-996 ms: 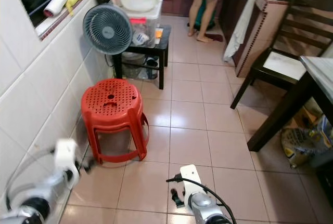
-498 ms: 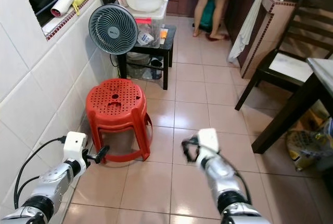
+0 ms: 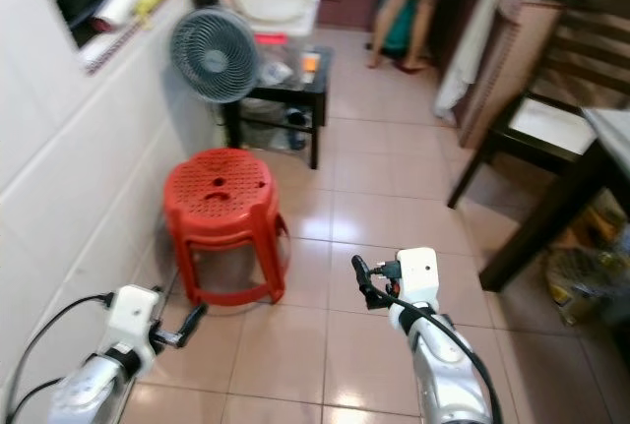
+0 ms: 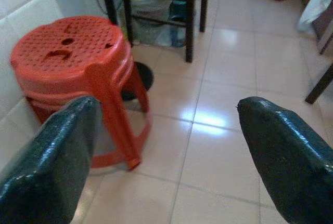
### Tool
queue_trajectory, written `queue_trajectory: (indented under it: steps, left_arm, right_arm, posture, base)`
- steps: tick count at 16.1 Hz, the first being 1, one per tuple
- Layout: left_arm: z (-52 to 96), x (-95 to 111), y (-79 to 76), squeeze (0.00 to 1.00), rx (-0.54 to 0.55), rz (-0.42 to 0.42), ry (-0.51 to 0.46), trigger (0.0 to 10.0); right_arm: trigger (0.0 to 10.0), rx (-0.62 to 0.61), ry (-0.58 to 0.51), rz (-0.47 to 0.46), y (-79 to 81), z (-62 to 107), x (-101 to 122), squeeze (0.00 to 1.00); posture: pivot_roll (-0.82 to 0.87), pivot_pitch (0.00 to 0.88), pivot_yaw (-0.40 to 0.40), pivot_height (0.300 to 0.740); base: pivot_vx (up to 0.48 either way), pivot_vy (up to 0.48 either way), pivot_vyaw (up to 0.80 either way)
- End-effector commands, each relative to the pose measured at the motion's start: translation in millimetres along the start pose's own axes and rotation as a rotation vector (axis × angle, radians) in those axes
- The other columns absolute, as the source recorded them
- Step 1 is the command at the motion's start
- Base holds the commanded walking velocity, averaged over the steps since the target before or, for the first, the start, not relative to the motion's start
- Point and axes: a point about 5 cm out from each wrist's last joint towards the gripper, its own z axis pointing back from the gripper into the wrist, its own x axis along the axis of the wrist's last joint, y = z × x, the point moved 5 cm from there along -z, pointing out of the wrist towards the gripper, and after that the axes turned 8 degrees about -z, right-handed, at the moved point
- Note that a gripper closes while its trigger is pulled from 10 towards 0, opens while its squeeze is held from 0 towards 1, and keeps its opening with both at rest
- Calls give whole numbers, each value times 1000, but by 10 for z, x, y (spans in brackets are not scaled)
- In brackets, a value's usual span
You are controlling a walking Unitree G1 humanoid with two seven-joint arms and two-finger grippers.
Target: Setting the table
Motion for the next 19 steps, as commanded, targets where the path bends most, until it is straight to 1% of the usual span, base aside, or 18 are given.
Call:
queue_trajectory:
  steps: [1,2,3,4,5,6,7,8,9,11,12,13,15,16,17,19]
  left_arm:
    - [18,172,204,0,70,2,-53,10000]
    - [28,166,227,0,86,16,-51,10000]
    - [38,167,255,0,119,15,-31,10000]
    - [68,214,239,0,142,6,-22,10000]
    - [103,263,225,0,160,-15,-14,10000]
    - [109,267,158,0,177,-4,-5,10000]
    - [60,338,32,0,136,-18,-37,10000]
    - [39,361,-30,0,112,-29,-50,10000]
    - [24,362,-91,0,95,-11,-51,10000]
    - [21,399,-188,0,93,-13,-57,10000]
    - [22,407,-241,0,81,-12,-51,10000]
    - [24,410,-265,0,78,-7,-46,10000]
    - [20,432,-362,0,49,-7,-39,10000]
    - [18,437,-378,0,41,-11,-41,10000]
    - [27,465,-397,0,48,-38,-53,10000]
    - [55,471,-419,0,62,-18,-53,10000]
  right_arm:
    - [10000,-31,5,9,-9,111,-38,0]
    - [10000,-41,9,-2,-15,134,-57,0]
    - [10000,-35,21,-28,-11,203,-87,0]
    - [10000,-50,24,17,-19,241,-73,0]
    - [10000,-48,27,29,-16,265,-55,0]
    - [10000,-79,22,4,-82,299,-54,0]
    - [10000,-116,-10,-35,-106,348,1,0]
    - [10000,-110,-16,-28,-90,370,4,0]
    - [10000,-128,-7,-41,-78,390,-40,0]
    - [10000,-144,-25,-43,-55,449,-13,0]
    - [10000,-163,-20,-46,-69,476,-27,0]
    - [10000,-170,-17,-47,-77,485,-32,0]
    - [10000,-204,-24,-49,-129,517,-8,0]
    - [10000,-208,-24,-47,-134,521,-5,0]
    - [10000,-212,-32,-46,-144,520,18,0]
    - [10000,-210,-49,-59,-137,506,68,0]
  posture:
    - [-16,0,-48,740]
    - [-14,3,-49,740]
    - [-12,6,-42,740]
    - [-37,0,-37,740]
    - [-41,0,-34,740]
    - [-58,0,-20,740]
    - [-74,0,-9,740]
    - [-92,0,-2,740]
    - [-111,0,7,740]
    - [-150,0,32,740]
    - [-168,0,49,740]
    - [-172,0,51,740]
    - [-193,0,65,740]
    - [-194,0,66,740]
    - [-198,0,68,740]
    - [-196,0,59,740]
  base:
    - [0,0,0]
    - [0,0,0]
    - [0,0,0]
    - [0,0,0]
    - [0,0,0]
    - [0,0,0]
    - [0,0,0]
    - [0,0,0]
    - [0,0,0]
    - [0,0,0]
    - [0,0,0]
    - [0,0,0]
    - [0,0,-788]
    - [0,0,-788]
    - [0,0,-788]
    - [0,0,-225]
